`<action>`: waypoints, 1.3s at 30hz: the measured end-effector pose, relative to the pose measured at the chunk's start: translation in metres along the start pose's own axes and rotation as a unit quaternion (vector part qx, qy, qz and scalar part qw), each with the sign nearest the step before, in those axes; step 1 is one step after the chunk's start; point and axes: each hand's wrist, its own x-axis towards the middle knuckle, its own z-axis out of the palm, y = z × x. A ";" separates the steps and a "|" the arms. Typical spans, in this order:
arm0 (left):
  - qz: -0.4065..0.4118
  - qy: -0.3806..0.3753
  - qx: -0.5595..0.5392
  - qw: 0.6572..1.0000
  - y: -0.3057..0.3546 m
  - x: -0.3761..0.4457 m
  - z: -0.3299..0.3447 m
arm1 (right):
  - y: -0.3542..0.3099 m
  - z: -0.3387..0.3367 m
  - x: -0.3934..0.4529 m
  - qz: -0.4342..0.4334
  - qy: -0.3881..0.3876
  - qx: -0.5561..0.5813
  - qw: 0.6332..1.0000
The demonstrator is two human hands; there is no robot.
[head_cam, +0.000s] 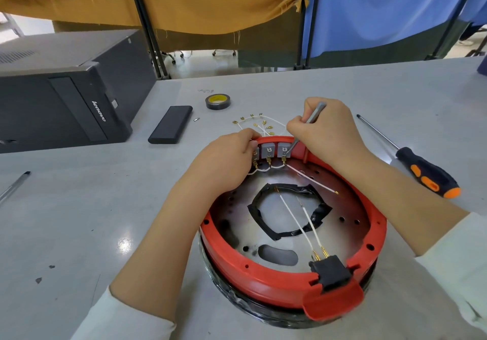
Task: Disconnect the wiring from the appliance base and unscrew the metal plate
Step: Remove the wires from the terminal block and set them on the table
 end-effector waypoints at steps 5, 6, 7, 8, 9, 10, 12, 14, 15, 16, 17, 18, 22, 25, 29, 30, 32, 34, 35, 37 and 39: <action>-0.003 0.011 -0.010 1.000 0.000 0.000 0.000 | 0.002 0.001 -0.001 -0.012 0.000 -0.026 1.000; -0.005 0.013 -0.012 1.000 0.000 0.000 0.000 | 0.002 0.001 -0.001 -0.016 -0.001 -0.027 0.999; -0.007 0.015 -0.013 1.000 0.000 0.000 0.000 | 0.001 0.002 -0.001 -0.022 -0.006 -0.032 0.999; -0.008 0.015 -0.013 1.000 0.000 0.000 0.000 | 0.001 0.002 -0.001 -0.031 -0.014 -0.041 0.999; -0.009 0.015 -0.013 1.000 0.000 0.001 0.000 | 0.000 0.002 -0.002 -0.042 -0.024 -0.053 0.997; -0.008 0.015 -0.011 1.000 0.000 0.001 0.000 | 0.000 0.002 -0.003 -0.055 -0.033 -0.063 0.996; -0.005 0.016 -0.003 1.000 -0.001 0.001 0.001 | -0.001 0.002 -0.005 -0.073 -0.040 -0.072 0.994; -0.003 0.016 0.004 1.000 -0.001 0.001 0.001 | -0.002 0.002 -0.006 -0.088 -0.040 -0.075 0.992; -0.003 0.016 0.007 1.000 -0.001 0.001 0.001 | -0.002 0.001 -0.007 -0.096 -0.041 -0.078 0.991; -0.004 0.015 0.008 1.000 -0.001 0.001 0.001 | -0.002 0.001 -0.007 -0.105 -0.043 -0.085 0.990; -0.005 0.014 0.009 1.000 -0.001 0.001 0.001 | -0.003 0.001 -0.008 -0.112 -0.046 -0.095 0.988; -0.006 0.014 0.010 1.000 -0.001 0.001 0.001 | -0.004 0.001 -0.009 -0.117 -0.049 -0.103 0.987; -0.005 0.014 0.014 1.000 -0.001 0.001 0.001 | -0.004 0.002 -0.007 -0.077 -0.049 -0.077 0.993; -0.004 0.016 0.015 1.000 -0.001 0.000 0.002 | -0.004 0.003 -0.005 -0.044 -0.050 -0.071 0.995; -0.007 0.015 0.015 1.000 0.000 0.000 0.001 | -0.007 0.002 0.003 0.007 -0.074 -0.057 0.996; -0.008 0.014 0.016 1.000 0.000 0.000 0.001 | -0.008 0.002 0.006 0.019 -0.083 -0.058 0.995; -0.006 0.013 0.017 1.000 0.001 -0.001 0.001 | -0.009 0.002 0.008 0.031 -0.084 -0.060 0.994; -0.003 0.012 0.018 1.000 0.001 -0.001 0.000 | -0.008 0.004 0.004 0.015 -0.060 -0.064 0.996; -0.003 0.013 0.019 1.000 0.001 -0.001 0.000 | -0.008 0.004 0.000 -0.003 -0.044 -0.069 0.997; -0.004 0.014 0.021 1.000 0.001 -0.001 0.000 | -0.007 0.004 -0.004 -0.033 -0.021 -0.073 0.997; -0.005 0.015 0.022 1.000 0.001 0.000 0.001 | -0.006 0.003 -0.006 -0.047 -0.012 -0.073 0.996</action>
